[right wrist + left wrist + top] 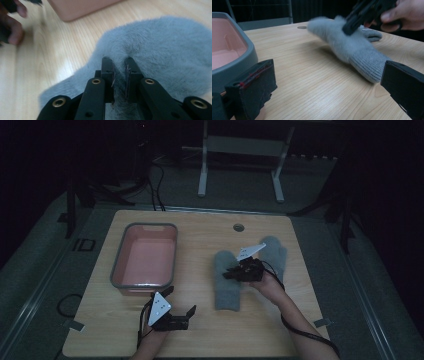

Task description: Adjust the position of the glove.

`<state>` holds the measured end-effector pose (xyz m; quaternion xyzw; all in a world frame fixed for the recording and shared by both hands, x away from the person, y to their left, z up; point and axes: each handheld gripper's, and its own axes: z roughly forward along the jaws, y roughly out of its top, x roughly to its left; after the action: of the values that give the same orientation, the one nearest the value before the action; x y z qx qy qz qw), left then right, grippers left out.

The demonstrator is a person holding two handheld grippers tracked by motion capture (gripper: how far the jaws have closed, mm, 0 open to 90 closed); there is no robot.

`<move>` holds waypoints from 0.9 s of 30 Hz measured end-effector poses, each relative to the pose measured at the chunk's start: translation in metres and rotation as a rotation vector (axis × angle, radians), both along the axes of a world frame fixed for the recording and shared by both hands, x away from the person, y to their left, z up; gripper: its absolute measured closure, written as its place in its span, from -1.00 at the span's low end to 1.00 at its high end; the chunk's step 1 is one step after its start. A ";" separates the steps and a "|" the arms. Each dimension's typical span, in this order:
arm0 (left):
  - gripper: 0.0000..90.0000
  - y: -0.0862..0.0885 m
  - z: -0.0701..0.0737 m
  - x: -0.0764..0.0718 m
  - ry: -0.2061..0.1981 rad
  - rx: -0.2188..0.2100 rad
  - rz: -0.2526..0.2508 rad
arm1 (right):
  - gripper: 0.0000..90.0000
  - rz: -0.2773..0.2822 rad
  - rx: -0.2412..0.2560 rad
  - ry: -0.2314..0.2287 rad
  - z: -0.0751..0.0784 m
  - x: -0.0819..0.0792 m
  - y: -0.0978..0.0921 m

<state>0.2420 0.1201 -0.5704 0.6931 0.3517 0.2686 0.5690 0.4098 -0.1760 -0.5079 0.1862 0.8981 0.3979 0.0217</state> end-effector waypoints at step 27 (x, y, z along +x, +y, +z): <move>-0.99 0.001 0.000 0.000 0.000 -0.007 0.004 | -0.41 -0.241 0.066 -0.045 0.026 0.008 -0.059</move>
<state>0.2422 0.1210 -0.5705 0.6904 0.3541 0.2682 0.5710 0.4176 -0.2348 -0.4815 0.2843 0.8548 0.4260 0.0831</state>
